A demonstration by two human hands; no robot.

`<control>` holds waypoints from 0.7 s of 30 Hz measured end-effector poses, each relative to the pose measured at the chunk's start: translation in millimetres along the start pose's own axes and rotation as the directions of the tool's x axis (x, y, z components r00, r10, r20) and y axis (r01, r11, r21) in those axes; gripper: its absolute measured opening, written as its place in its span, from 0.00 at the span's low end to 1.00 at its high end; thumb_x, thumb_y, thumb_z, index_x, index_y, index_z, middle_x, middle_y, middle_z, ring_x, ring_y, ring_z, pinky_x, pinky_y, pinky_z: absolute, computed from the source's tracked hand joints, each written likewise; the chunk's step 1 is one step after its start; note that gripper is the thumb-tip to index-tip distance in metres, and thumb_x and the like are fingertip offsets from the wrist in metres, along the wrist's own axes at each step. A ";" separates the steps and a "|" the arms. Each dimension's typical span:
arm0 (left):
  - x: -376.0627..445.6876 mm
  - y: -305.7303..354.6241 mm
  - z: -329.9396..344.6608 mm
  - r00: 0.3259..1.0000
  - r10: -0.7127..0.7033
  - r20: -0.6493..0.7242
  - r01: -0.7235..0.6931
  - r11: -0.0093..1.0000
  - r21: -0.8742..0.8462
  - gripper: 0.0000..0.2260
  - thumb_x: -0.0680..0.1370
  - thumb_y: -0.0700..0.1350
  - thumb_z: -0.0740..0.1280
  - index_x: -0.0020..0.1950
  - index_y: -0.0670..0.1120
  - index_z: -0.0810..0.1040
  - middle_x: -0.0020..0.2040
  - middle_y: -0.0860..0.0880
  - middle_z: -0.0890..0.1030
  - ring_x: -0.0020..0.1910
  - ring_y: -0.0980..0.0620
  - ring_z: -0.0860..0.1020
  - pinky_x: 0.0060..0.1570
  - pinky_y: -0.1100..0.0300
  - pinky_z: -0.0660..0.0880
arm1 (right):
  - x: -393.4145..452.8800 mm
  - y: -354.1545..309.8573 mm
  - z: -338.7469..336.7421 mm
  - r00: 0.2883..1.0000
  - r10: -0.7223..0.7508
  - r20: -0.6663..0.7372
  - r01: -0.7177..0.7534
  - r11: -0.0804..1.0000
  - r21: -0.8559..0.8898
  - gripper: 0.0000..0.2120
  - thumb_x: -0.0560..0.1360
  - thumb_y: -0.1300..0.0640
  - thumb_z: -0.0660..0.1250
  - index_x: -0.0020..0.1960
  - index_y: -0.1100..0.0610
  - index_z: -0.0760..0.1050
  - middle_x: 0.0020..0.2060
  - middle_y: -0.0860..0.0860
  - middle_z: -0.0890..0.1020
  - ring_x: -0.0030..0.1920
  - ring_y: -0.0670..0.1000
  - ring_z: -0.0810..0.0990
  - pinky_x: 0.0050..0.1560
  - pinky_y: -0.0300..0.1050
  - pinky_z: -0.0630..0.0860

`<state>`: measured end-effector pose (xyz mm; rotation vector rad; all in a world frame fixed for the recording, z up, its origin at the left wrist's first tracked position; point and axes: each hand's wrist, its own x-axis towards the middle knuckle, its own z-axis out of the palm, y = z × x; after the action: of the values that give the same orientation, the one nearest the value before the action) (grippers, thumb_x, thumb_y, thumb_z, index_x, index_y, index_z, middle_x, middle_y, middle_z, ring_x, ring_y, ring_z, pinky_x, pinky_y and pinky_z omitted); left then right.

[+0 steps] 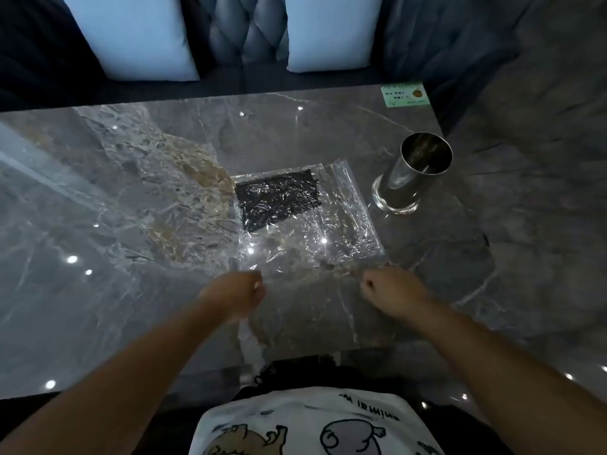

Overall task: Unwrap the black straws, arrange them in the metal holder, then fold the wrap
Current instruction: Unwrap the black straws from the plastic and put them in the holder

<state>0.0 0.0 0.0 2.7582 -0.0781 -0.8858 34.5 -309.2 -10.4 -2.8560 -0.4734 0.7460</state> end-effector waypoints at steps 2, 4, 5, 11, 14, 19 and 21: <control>18.2 19.3 1.2 0.975 0.013 -0.220 -0.026 0.998 -0.058 0.11 0.80 0.53 0.58 0.51 0.48 0.74 0.50 0.43 0.81 0.48 0.41 0.79 0.44 0.54 0.73 | 19.7 2.6 -5.0 0.971 0.044 -0.234 -0.039 0.999 0.027 0.08 0.76 0.51 0.60 0.42 0.54 0.72 0.41 0.54 0.81 0.41 0.58 0.79 0.37 0.46 0.70; 37.1 45.1 3.6 0.953 0.076 -0.294 -0.094 0.994 -0.048 0.12 0.79 0.52 0.58 0.55 0.47 0.74 0.53 0.43 0.78 0.51 0.41 0.77 0.46 0.52 0.73 | 38.7 3.3 -11.7 0.952 0.027 -0.306 -0.042 0.998 -0.045 0.06 0.76 0.54 0.62 0.44 0.55 0.74 0.43 0.56 0.80 0.45 0.60 0.79 0.40 0.50 0.75; 45.9 55.3 8.2 0.945 0.118 -0.304 -0.127 0.992 -0.009 0.14 0.79 0.53 0.56 0.58 0.46 0.74 0.56 0.43 0.77 0.55 0.41 0.76 0.50 0.50 0.73 | 45.0 6.2 -10.9 0.951 -0.002 -0.308 -0.022 0.997 -0.076 0.06 0.75 0.55 0.62 0.47 0.57 0.75 0.45 0.56 0.80 0.48 0.60 0.78 0.44 0.51 0.76; 84.3 90.9 33.2 0.944 0.149 -0.293 -0.118 0.985 0.123 0.32 0.78 0.62 0.39 0.77 0.47 0.55 0.78 0.44 0.59 0.77 0.42 0.53 0.74 0.44 0.48 | 65.9 16.6 2.2 0.945 -0.067 -0.319 0.010 0.984 -0.178 0.12 0.74 0.52 0.65 0.54 0.58 0.74 0.51 0.56 0.78 0.52 0.57 0.75 0.55 0.51 0.72; 99.2 92.5 43.3 0.947 0.128 -0.295 -0.073 0.979 0.189 0.32 0.78 0.64 0.32 0.77 0.48 0.38 0.79 0.45 0.43 0.77 0.42 0.38 0.72 0.44 0.34 | 71.4 20.9 8.2 0.949 -0.055 -0.310 0.015 0.991 -0.130 0.17 0.75 0.47 0.66 0.56 0.58 0.73 0.54 0.55 0.76 0.54 0.57 0.74 0.55 0.52 0.73; 109.3 83.8 53.2 0.950 0.121 -0.287 -0.060 0.975 0.215 0.32 0.79 0.65 0.35 0.77 0.48 0.35 0.78 0.44 0.38 0.76 0.41 0.34 0.70 0.42 0.31 | 82.1 29.4 13.7 0.961 -0.046 -0.271 0.024 0.996 -0.083 0.16 0.77 0.49 0.63 0.58 0.58 0.72 0.56 0.57 0.75 0.57 0.57 0.72 0.58 0.50 0.71; 110.9 77.7 60.1 0.959 0.101 -0.265 -0.044 0.976 0.213 0.33 0.79 0.66 0.36 0.78 0.48 0.36 0.78 0.45 0.38 0.76 0.41 0.35 0.72 0.41 0.33 | 83.9 31.6 14.7 0.960 -0.051 -0.275 0.033 0.997 -0.069 0.13 0.78 0.52 0.62 0.57 0.59 0.72 0.56 0.57 0.75 0.56 0.57 0.72 0.58 0.50 0.71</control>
<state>57.3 -101.9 -91.0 3.0182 -0.2316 -0.4922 104.8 -309.5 -67.9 -2.9342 -0.5225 0.3199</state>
